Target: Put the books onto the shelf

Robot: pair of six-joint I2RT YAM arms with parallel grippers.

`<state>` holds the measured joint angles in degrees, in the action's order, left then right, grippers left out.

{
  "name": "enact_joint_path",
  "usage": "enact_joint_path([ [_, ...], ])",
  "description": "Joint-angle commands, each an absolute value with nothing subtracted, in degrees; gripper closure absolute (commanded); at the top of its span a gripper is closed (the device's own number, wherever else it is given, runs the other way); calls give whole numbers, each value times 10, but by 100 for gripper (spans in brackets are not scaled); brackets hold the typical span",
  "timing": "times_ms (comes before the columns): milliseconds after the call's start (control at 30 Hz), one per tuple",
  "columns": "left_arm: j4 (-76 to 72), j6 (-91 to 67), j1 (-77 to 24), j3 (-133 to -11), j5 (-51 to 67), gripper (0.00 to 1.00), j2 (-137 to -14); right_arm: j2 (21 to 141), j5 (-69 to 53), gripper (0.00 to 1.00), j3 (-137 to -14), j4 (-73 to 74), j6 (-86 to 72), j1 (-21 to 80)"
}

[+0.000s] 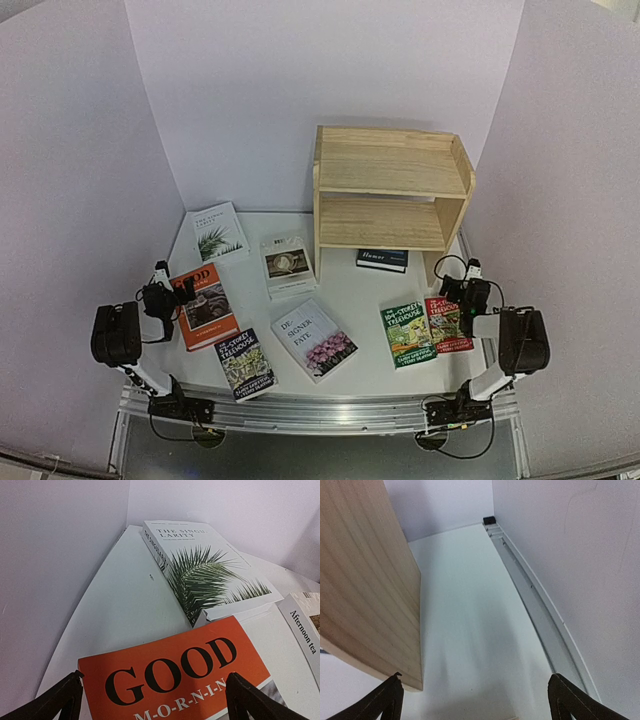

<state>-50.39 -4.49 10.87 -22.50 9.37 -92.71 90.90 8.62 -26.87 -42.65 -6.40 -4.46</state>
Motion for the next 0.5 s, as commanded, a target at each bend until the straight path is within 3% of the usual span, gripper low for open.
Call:
enact_joint_path([
  [0,-506,-42,109,-245,100,0,-932,813,138,2,-309,-341,-96,-45],
  [133,-520,-47,109,-227,101,0,-901,745,127,2,-307,-325,-145,-45],
  [267,-374,-26,109,-264,145,0,-808,716,31,2,-336,-254,-215,-45],
  [367,-314,-87,108,-297,133,0,-754,719,-47,2,-376,-154,-260,-43],
  [467,-256,-118,107,-336,197,0,-731,715,-83,2,-385,-88,-288,-6],
])
